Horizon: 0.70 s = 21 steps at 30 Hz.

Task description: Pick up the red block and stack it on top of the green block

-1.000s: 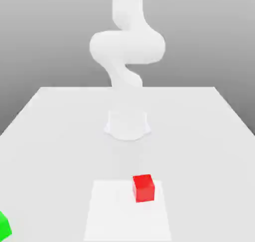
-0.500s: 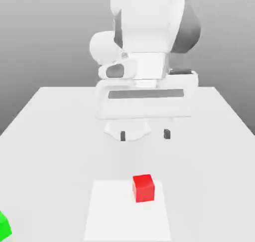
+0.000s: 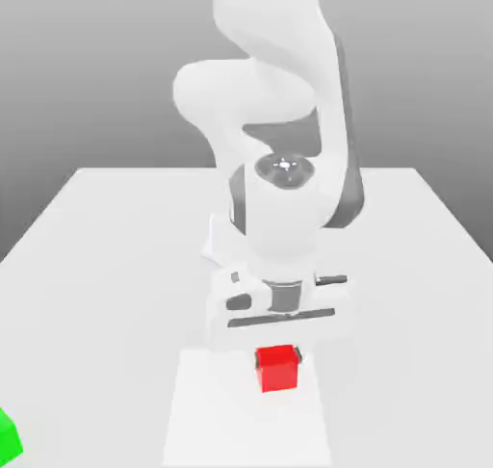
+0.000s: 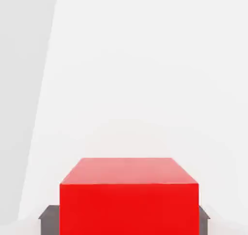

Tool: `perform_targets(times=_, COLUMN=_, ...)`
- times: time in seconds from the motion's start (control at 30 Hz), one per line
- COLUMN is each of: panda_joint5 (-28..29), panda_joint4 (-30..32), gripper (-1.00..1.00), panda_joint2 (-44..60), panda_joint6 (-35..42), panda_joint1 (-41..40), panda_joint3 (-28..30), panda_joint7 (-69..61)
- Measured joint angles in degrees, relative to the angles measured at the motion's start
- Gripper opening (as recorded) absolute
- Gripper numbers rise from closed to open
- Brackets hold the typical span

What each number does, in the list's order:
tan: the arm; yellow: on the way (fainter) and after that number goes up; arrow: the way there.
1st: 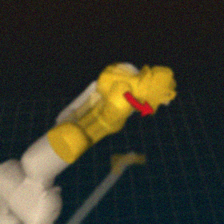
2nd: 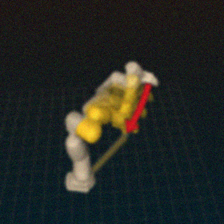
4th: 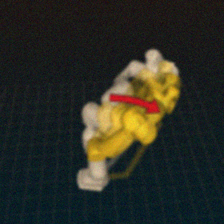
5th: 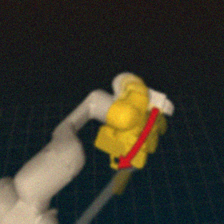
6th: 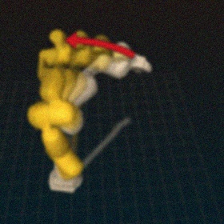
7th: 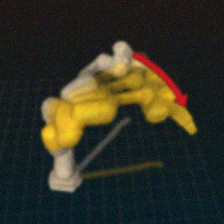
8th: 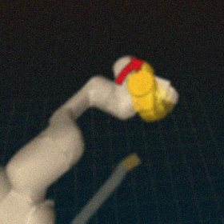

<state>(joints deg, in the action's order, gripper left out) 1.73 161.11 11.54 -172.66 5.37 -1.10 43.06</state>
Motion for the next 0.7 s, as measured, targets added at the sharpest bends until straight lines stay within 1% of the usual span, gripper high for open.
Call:
perform_targets(times=0.03, panda_joint5=0.1, panda_joint4=-0.1, gripper=-1.0, panda_joint2=1.0, panda_joint6=-0.8, panda_joint1=0.1, panda_joint3=0.1, panda_joint7=0.1)
perform_targets(times=0.1, panda_joint5=-0.1, panda_joint4=0.1, gripper=-1.0, panda_joint2=-0.9, panda_joint6=0.8, panda_joint1=-0.1, panda_joint3=-0.1, panda_joint7=-0.1)
perform_targets(times=0.3, panda_joint5=-1.7, panda_joint4=1.5, gripper=-1.0, panda_joint2=-12.2, panda_joint6=10.7, panda_joint1=-0.2, panda_joint3=-0.6, panda_joint7=-1.0)
perform_targets(times=0.43, panda_joint5=-2.8, panda_joint4=-4.8, gripper=-1.0, panda_joint2=-10.2, panda_joint6=15.1, panda_joint1=-0.4, panda_joint3=4.1, panda_joint7=5.6)
perform_targets(times=0.5, panda_joint5=-3.7, panda_joint4=-8.9, gripper=-1.0, panda_joint2=-8.1, panda_joint6=17.1, panda_joint1=-4.9, panda_joint3=6.7, panda_joint7=9.5)
perform_targets(times=0.7, panda_joint5=-7.0, panda_joint4=-21.6, gripper=-1.0, panda_joint2=-1.3, panda_joint6=23.1, panda_joint1=-10.5, panda_joint3=12.8, panda_joint7=21.3)
